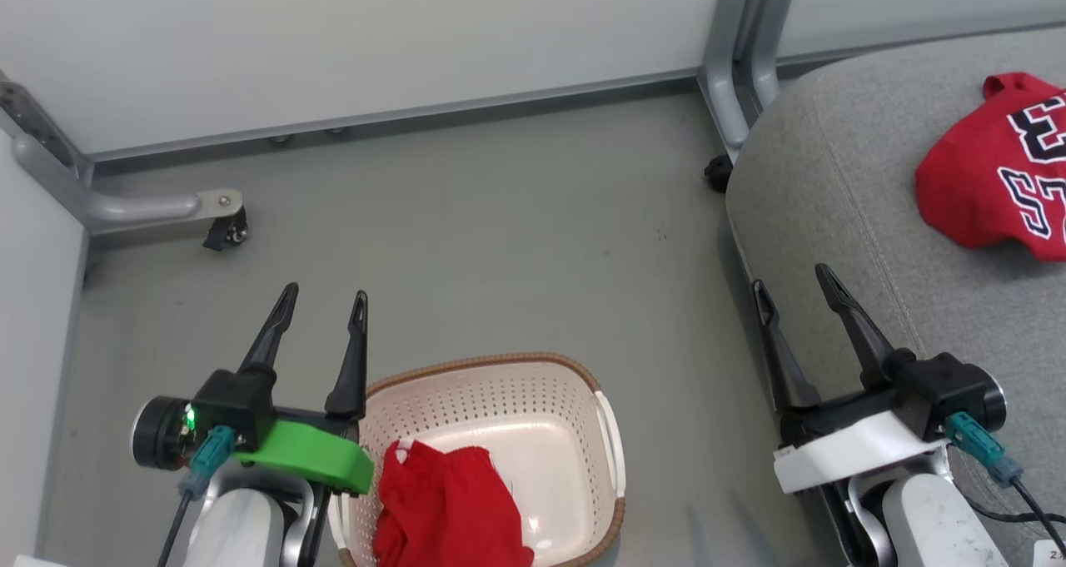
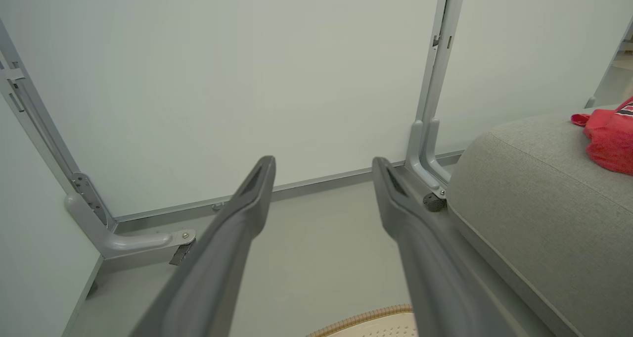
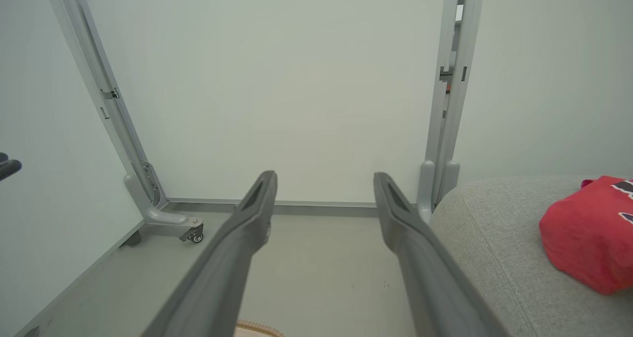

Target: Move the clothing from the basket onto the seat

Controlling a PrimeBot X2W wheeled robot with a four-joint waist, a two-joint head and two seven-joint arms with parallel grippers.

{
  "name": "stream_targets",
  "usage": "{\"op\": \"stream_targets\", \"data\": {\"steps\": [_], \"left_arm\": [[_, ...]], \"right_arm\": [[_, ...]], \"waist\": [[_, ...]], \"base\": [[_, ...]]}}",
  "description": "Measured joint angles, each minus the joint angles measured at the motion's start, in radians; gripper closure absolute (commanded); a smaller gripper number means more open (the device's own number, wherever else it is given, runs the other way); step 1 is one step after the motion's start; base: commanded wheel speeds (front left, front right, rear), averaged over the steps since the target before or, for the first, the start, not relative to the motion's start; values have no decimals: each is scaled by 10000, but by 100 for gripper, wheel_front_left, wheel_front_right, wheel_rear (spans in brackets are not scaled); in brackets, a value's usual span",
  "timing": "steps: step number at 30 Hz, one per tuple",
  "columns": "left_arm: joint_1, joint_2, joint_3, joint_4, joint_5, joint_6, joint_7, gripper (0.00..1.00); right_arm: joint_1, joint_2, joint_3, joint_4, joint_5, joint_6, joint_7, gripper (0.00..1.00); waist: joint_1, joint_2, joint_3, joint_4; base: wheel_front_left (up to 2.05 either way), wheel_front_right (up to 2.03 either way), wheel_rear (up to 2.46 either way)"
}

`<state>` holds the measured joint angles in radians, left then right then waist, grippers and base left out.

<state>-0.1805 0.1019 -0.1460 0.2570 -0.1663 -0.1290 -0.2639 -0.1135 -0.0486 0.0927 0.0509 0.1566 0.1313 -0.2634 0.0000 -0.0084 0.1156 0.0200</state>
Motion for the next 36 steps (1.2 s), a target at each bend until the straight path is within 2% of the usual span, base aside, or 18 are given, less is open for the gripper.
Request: {"op": "stream_targets", "data": {"steps": [18,29,36], "left_arm": [[-2715,1417,-2746,2832,-506,-2,0,0],[-3985,1708,-4491,4890,-894,-2,-2,0],[-4670,1831,-5195,6163,-1269,-2,-2,0]], "right_arm": [[-1543,-4,201,-1001,-96,0,0,0],[-2155,-4,219,-1406,-48,0,0,0],[-2495,-10,230,-1662,15,0,0,0]], "waist": [[0,0,2771,-1040],[1,0,4540,-1593],[1,0,5464,-1922]], "base": [[0,0,0],[0,0,0],[0,0,0]]}}
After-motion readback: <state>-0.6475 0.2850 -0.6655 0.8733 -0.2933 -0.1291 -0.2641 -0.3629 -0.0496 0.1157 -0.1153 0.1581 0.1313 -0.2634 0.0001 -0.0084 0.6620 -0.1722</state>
